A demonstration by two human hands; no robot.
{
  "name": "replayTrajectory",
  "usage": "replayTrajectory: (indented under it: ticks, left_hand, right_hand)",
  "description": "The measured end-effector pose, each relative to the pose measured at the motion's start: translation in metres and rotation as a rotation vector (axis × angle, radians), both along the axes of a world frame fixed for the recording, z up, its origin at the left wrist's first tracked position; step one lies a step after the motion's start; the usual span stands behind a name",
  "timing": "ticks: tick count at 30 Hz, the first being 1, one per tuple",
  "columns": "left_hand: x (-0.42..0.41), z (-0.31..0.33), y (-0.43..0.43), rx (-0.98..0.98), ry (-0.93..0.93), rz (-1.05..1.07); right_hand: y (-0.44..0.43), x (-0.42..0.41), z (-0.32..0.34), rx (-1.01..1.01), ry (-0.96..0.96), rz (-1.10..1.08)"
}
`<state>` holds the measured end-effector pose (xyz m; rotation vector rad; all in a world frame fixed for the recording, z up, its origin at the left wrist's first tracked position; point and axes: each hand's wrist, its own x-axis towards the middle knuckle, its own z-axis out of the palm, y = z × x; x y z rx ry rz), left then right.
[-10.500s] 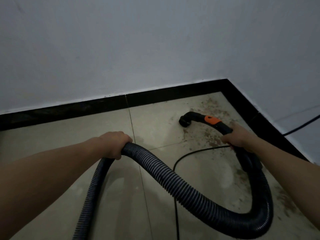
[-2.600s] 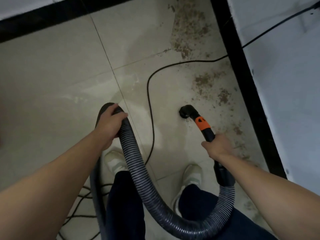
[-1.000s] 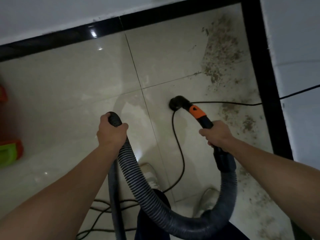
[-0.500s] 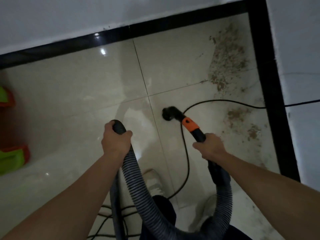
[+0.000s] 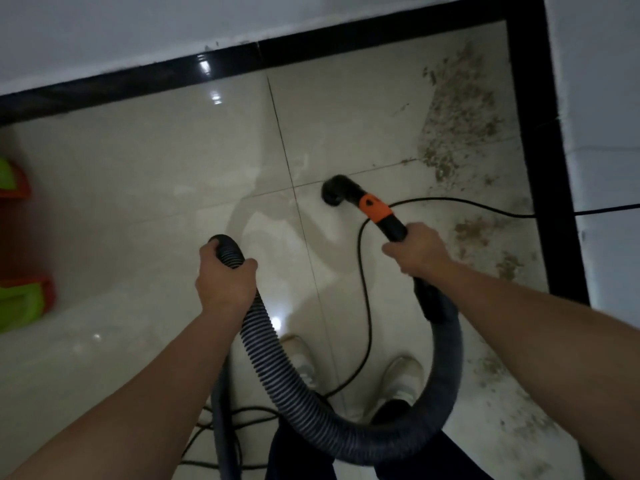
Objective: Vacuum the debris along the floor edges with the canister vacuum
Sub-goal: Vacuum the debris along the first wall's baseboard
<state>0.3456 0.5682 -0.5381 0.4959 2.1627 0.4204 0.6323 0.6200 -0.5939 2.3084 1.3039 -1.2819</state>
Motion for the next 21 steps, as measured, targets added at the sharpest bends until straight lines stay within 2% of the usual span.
replayTrajectory:
  ticks: [4,7,9,14,17,21]
  left_hand:
    - [0.014,-0.001,0.012,0.015,-0.006,0.011]
    - [0.018,-0.010,0.026,0.036,-0.007,0.064]
    - [0.023,-0.015,0.033,0.050,-0.008,0.071]
    - [0.042,-0.019,0.037,0.038,-0.038,0.051]
    - [0.047,-0.024,0.040,0.053,-0.043,0.077]
    - [0.039,-0.037,0.050,0.104,-0.009,0.140]
  right_hand:
    - [0.003,0.057,-0.002,0.050,-0.058,-0.370]
    - [0.038,0.078,-0.013,0.105,-0.016,-0.501]
    - [0.046,0.068,-0.017,0.123,0.024,-0.464]
    - [0.026,0.045,-0.015,0.069,0.028,-0.164]
    - [0.065,0.063,-0.025,0.158,-0.056,-0.165]
    - [0.144,0.079,-0.044,0.275,-0.077,-0.294]
